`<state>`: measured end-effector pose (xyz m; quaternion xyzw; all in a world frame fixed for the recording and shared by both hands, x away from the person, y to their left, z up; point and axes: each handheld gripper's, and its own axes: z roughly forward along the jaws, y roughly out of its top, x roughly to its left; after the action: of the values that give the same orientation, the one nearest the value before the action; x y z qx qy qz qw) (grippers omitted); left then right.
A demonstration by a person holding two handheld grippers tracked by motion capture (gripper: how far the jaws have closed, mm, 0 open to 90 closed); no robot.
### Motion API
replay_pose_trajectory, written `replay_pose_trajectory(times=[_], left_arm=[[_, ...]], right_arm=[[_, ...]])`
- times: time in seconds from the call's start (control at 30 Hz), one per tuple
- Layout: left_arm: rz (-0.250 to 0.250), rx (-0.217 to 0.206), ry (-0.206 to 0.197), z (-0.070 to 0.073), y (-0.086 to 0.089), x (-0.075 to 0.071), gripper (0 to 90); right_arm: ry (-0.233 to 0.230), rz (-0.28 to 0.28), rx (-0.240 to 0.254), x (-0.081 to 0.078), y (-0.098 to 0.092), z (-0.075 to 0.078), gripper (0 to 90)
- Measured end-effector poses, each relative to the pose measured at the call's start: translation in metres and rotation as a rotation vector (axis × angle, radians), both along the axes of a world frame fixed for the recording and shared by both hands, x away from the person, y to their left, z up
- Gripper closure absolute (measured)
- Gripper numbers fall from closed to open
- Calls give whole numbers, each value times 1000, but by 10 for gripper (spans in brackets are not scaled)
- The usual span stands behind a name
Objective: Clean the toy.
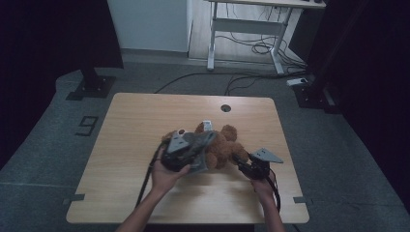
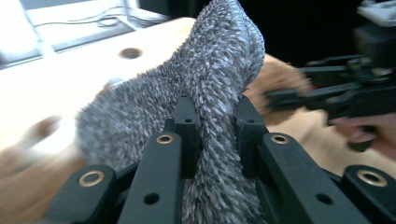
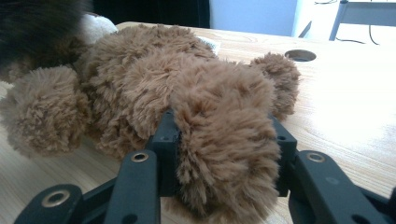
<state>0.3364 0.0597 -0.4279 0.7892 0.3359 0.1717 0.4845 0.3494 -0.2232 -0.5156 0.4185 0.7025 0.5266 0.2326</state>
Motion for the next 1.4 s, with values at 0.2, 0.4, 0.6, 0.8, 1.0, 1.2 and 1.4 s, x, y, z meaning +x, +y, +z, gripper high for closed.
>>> replay_pose_trajectory(times=[0.2,0.4,0.6,0.8,1.0,1.2,1.4], left_arm=[[-74,36,64,-17,-61,10,753],[-74,54,121,-52,-69,15,746],[-67,31,146,-59,-47,10,747],[-53,16,146,-57,-21,1,747],[15,2,144,-54,21,-1,743],[94,-19,171,-65,68,-3,743],[149,-17,175,-69,103,-6,741]], right_arm=[[0,4,7,0,0,0,583],[-3,11,1,0,-1,0,591],[-7,25,3,0,-3,1,599],[-18,36,-6,-1,-3,1,600],[-26,45,-16,-1,-4,1,599],[-34,48,-24,-2,-4,0,598],[-38,51,-31,-2,-4,0,598]])
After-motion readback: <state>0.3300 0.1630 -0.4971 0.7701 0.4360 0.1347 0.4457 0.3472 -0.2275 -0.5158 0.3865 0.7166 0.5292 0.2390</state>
